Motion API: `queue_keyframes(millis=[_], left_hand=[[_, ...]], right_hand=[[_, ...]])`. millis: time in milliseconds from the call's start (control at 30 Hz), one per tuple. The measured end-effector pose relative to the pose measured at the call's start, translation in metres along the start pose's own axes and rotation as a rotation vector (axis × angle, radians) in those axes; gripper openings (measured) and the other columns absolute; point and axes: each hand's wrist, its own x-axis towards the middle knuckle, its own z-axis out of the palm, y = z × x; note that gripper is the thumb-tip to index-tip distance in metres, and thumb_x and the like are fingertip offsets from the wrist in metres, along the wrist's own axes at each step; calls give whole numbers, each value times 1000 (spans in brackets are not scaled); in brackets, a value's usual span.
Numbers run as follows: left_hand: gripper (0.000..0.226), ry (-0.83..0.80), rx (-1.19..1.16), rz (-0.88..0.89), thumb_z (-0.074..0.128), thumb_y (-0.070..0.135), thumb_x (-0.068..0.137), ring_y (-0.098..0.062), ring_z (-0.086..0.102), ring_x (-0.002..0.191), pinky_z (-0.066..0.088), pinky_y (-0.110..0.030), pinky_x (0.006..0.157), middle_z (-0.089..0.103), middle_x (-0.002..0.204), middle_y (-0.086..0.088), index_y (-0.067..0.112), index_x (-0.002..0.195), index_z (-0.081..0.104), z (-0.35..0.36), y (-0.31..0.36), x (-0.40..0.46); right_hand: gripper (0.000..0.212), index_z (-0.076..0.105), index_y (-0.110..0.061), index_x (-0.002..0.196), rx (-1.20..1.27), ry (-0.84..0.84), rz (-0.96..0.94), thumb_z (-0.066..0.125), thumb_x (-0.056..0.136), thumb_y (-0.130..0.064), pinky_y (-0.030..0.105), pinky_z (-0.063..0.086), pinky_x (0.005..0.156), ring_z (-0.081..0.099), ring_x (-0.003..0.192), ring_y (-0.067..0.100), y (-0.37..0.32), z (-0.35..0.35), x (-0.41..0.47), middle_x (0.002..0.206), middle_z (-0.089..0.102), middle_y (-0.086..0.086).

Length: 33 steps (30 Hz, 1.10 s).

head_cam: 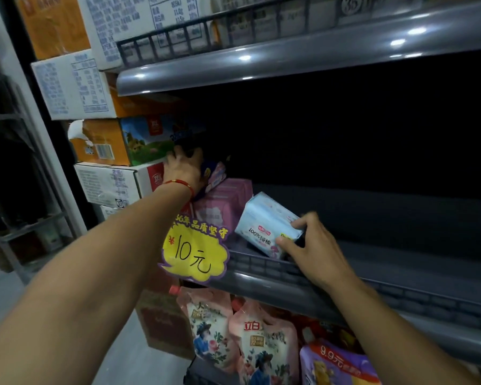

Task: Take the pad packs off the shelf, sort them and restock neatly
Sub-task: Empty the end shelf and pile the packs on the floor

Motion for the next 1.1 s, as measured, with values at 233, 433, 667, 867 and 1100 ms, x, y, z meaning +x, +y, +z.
queue_keyframes(millis=[233, 433, 667, 867, 1100], left_hand=[[49, 159, -241, 68, 68, 17, 92, -50, 47, 114, 45, -54, 91, 48, 124, -30, 6, 133, 43, -7, 21, -15], [38, 390, -592, 230, 72, 30, 89, -34, 55, 101, 44, -41, 85, 58, 110, -17, 9, 113, 53, -63, 45, -87], [35, 342, -816, 165, 71, 31, 90, 4, 54, 83, 46, -17, 75, 52, 96, 15, 23, 108, 42, -125, 38, -231], [31, 141, -1143, -344, 77, 14, 87, -6, 62, 71, 53, -25, 62, 63, 89, 0, 19, 103, 51, -72, -7, -342], [39, 31, -1355, -1000, 75, 12, 89, -14, 68, 64, 55, -34, 62, 69, 90, -7, 17, 116, 48, -23, -100, -472]], right_hand=[[36, 47, -18, 112, 212, 102, 137, 71, 94, -38, 23, 43, 56, 64, 86, 14, 4, -17, 0, 116, 61, 1], [38, 50, -19, 112, 345, 218, 119, 72, 92, -44, 10, 41, 52, 55, 84, -3, -3, -63, -29, 104, 55, -12], [51, 49, -34, 93, 452, 178, 31, 71, 69, -73, 50, 62, 76, 70, 100, 18, 5, -100, -103, 107, 62, -1], [47, 55, -23, 103, 327, -163, 144, 78, 80, -58, 52, 61, 78, 69, 97, 25, 37, -49, -173, 107, 65, 5], [53, 56, -25, 97, 75, -598, 169, 82, 69, -62, 51, 60, 83, 68, 94, 24, 4, 64, -202, 102, 67, 0]])
